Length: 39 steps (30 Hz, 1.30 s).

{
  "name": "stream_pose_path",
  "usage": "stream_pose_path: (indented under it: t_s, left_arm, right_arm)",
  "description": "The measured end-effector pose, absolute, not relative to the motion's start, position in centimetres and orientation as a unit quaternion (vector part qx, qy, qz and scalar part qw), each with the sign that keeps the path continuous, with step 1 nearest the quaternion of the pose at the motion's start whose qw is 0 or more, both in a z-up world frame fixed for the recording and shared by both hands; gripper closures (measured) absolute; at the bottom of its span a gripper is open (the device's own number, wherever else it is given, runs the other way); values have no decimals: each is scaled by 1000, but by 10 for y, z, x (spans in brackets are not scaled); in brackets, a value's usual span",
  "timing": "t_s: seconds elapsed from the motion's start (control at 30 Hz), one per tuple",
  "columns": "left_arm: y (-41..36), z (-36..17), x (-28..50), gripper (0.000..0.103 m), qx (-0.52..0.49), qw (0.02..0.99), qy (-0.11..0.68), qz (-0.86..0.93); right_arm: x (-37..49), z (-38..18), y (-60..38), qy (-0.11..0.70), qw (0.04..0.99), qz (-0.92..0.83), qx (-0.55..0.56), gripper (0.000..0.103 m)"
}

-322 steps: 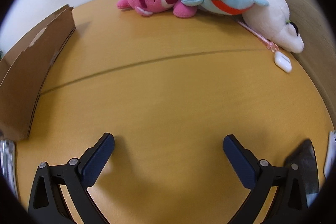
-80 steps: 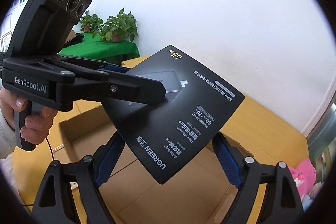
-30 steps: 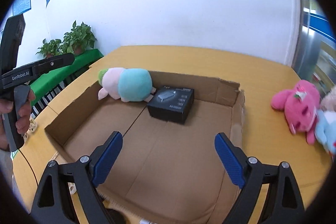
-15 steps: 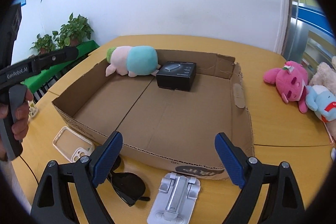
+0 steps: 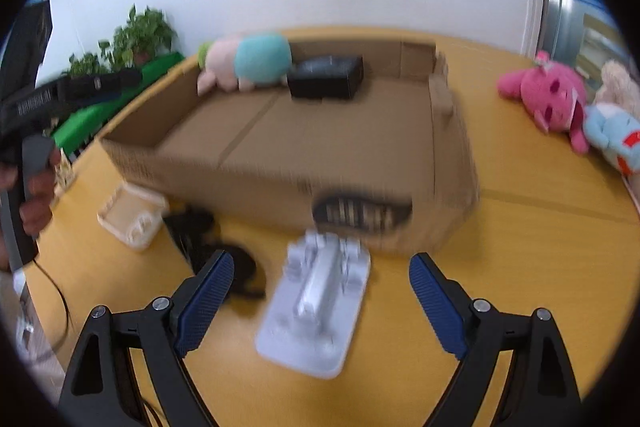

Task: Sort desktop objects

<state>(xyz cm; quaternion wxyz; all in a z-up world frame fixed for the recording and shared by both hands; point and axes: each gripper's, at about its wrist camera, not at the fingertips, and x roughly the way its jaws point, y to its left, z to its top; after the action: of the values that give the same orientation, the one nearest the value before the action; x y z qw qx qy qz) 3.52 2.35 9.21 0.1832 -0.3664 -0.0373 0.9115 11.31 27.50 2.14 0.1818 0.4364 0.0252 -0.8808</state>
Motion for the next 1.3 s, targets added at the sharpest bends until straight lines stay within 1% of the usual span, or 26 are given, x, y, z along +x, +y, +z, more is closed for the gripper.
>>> stream_pose_path:
  t_s: [0.1,0.2,0.33,0.4,0.47,0.57,0.6,0.73,0.87,1.0,1.13,1.23,1.3]
  left_arm:
    - [38,79,36,2,-387,212,-37,897]
    - [54,66,36,2,-412,247,-47,876]
    - [73,59,38,2,-423,272,-52,863]
    - [80,58,41,2,-420,275,-41,864]
    - [85,59,41,2,-421,277,-39,863]
    - [89,61,41,2,-423,282,-50,860]
    - [90,62,42,2,-423,286,-53,858]
    - [104,65,50,2,-433,318,-65,841]
    - [125,58,59,2,-452,348,-60,820]
    - [153,39,59,2,-485,376,-66,787]
    - [186,14,51,5,-536,398,-86,739]
    - [203,1,45,5,-557,416,-115,710]
    - [215,-3,46,6,-566,398,-93,716]
  right_arm:
    - [121,3,273,24,186,-870,456,13]
    - [123,-8,262,50,180,-869,458,13]
    - [118,-19,253,56,180,-868,459,13]
    - [115,-27,249,81,162,-866,466,14]
    - [113,-30,249,89,156,-867,465,16]
    - [114,-29,251,87,159,-868,462,26]
    - [115,-28,253,86,160,-869,459,35]
    - [120,-27,262,76,147,-873,460,36]
    - [127,-27,275,63,119,-876,462,37]
    - [137,-26,290,48,103,-878,464,37]
    - [146,-25,299,24,98,-881,461,37]
    - [152,-21,305,-13,85,-884,460,37]
    - [156,-20,308,-27,80,-886,457,37]
